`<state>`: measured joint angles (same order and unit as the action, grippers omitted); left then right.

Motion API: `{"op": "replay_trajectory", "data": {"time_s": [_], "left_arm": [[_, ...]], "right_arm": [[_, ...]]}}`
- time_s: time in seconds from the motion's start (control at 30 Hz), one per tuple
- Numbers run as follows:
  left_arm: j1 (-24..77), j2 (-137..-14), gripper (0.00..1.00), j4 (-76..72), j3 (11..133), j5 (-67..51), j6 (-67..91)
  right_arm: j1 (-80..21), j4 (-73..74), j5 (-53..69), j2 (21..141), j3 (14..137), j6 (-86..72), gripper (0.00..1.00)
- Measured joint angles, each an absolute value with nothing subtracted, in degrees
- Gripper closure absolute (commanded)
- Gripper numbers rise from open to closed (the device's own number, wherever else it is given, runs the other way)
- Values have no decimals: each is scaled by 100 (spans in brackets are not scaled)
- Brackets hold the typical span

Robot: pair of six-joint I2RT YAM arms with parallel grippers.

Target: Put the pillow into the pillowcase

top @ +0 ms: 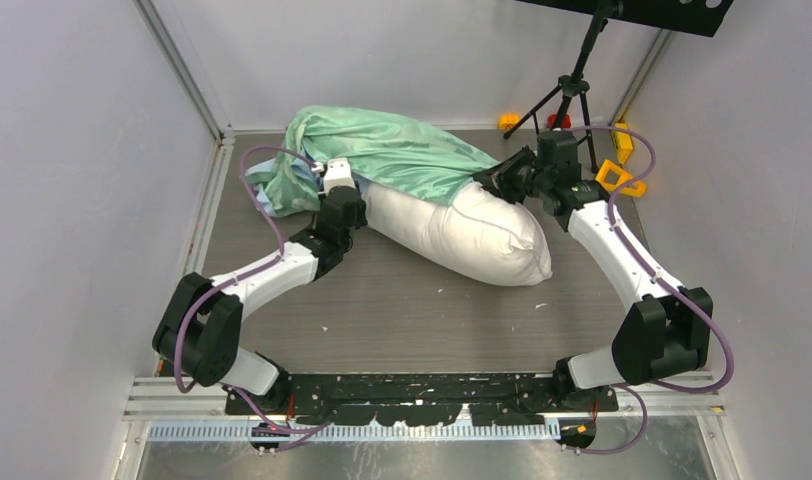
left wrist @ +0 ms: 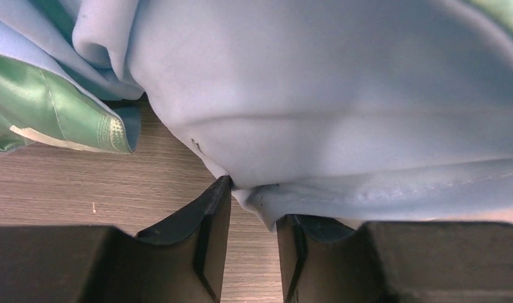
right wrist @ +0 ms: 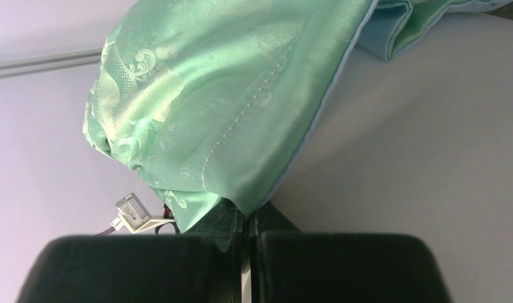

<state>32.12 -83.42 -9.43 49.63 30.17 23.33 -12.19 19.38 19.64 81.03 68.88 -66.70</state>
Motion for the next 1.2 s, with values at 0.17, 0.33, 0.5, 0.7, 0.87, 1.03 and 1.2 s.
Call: {"op": "replay_trajectory", "data": {"time_s": [0.17,0.33,0.5,0.7,0.87,1.03,1.2], "left_arm": [[3212,-8333,100,-1004,4943,3103,2338],[3339,-8027,100,-720,4947,2982,2108],[4141,-7303,100,445,5717,2665,1282],[5378,-7076,100,1334,7022,1870,749],[5030,-7273,100,1680,7159,1208,963],[4359,-7981,100,1957,7192,775,1516],[3811,-8289,100,1787,7212,351,2091]], "right_arm": [[-1219,1938,1968,8103,6888,-6646,100],[-1212,1940,1962,8103,6890,-6628,100],[-1177,2014,1835,8106,6958,-6626,100],[-1247,2270,1494,8208,7022,-6608,100],[-1588,2307,1378,8237,7019,-6615,100],[-1638,2615,1249,8353,7214,-6351,39],[-1627,3404,764,8663,8431,-5319,18]]}}
